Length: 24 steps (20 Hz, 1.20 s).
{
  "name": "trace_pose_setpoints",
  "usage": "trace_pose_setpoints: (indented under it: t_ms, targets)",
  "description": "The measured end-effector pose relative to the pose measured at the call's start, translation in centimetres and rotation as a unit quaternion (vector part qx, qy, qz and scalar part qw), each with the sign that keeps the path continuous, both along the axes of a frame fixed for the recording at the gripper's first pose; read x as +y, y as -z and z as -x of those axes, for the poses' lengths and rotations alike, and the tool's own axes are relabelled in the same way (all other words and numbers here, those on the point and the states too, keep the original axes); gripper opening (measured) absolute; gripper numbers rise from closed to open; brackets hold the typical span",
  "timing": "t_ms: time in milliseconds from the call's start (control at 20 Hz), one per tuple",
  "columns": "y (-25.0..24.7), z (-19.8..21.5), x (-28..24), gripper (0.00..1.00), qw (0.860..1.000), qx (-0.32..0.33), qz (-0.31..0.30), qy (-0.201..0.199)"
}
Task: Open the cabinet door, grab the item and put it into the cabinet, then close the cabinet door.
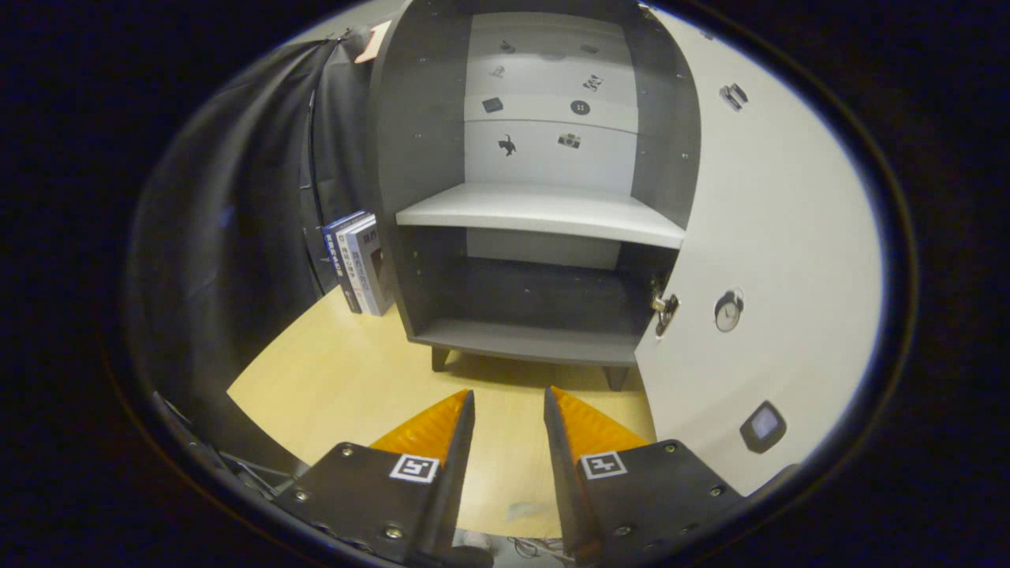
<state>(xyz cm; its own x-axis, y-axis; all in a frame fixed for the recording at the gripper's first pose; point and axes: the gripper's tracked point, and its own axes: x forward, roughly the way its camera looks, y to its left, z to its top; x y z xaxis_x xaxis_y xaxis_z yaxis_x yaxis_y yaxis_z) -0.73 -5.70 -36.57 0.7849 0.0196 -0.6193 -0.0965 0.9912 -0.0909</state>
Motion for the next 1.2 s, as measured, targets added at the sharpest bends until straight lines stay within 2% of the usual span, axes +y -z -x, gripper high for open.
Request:
trace_pose_setpoints:
  t_ms: [150, 250, 350, 450, 550, 1100, 1200]
  targets:
    - [2.8, 2.2, -1.0, 0.51, 1.0, 0.022, -0.009, 0.017]
    - [4.7, 3.7, -1.7, 0.64, 0.999, 0.041, -0.011, 0.026]
    - [6.8, 4.8, -2.0, 0.73, 0.998, 0.059, -0.018, 0.025]
    - [9.0, 5.9, -2.8, 0.92, 0.996, 0.08, -0.01, 0.03]
    - [10.9, 6.9, -3.8, 0.99, 0.995, 0.096, 0.001, 0.036]
    - [19.3, 8.6, -6.1, 0.99, 0.986, 0.159, 0.025, 0.041]
    - [20.3, 8.8, -6.0, 0.81, 0.985, 0.168, 0.026, 0.037]
